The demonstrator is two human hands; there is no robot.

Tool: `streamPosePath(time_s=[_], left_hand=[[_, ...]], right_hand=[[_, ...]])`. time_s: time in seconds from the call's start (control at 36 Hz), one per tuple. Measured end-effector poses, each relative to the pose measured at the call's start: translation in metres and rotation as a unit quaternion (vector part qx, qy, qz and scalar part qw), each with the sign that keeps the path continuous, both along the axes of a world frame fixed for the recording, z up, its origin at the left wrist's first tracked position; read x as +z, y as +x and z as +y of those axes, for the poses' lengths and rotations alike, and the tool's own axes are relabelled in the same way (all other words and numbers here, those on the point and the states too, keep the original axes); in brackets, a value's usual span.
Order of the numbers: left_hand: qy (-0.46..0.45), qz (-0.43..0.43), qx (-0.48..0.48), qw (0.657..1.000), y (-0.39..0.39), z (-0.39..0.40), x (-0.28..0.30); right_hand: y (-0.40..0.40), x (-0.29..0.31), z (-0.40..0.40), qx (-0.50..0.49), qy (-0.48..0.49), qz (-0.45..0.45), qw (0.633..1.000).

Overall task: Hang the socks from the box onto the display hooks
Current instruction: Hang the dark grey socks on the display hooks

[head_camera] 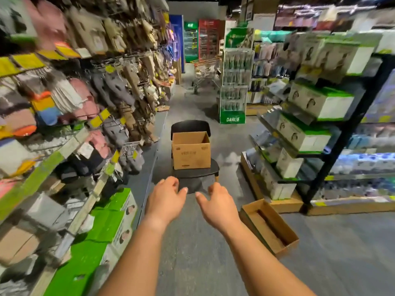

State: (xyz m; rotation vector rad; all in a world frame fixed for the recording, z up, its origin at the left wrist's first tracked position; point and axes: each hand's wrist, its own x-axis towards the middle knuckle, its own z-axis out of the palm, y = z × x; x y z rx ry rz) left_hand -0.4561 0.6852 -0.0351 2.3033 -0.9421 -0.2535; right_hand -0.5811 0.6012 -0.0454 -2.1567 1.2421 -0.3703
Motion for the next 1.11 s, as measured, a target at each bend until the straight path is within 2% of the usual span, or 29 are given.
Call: streamPosePath(time_s=[0.25, 0.5, 0.78, 0.97, 1.11], left_hand=[[0.008, 0.026, 0.048, 0.998, 0.126, -0.145, -0.004], [0.030, 0.051, 0.049, 0.997, 0.271, -0.294, -0.045], [0.098, 0.064, 0.030, 0.993, 0.439, -0.453, -0.076], [0.131, 0.084, 0.049, 0.987, 0.528, -0.539, -0.130], [0.126, 0.082, 0.084, 0.985, 0.588, -0.600, -0.201]], right_hand=[[0.134, 0.002, -0.158, 0.026, 0.019, 0.021, 0.999], [0.276, -0.043, -0.310, 0.038, 0.025, 0.043, 0.998], [0.430, -0.085, -0.466, 0.042, 0.054, 0.100, 0.993], [0.531, -0.136, -0.569, 0.087, 0.050, 0.142, 0.985], [0.612, -0.209, -0.638, 0.117, 0.064, 0.179, 0.975]])
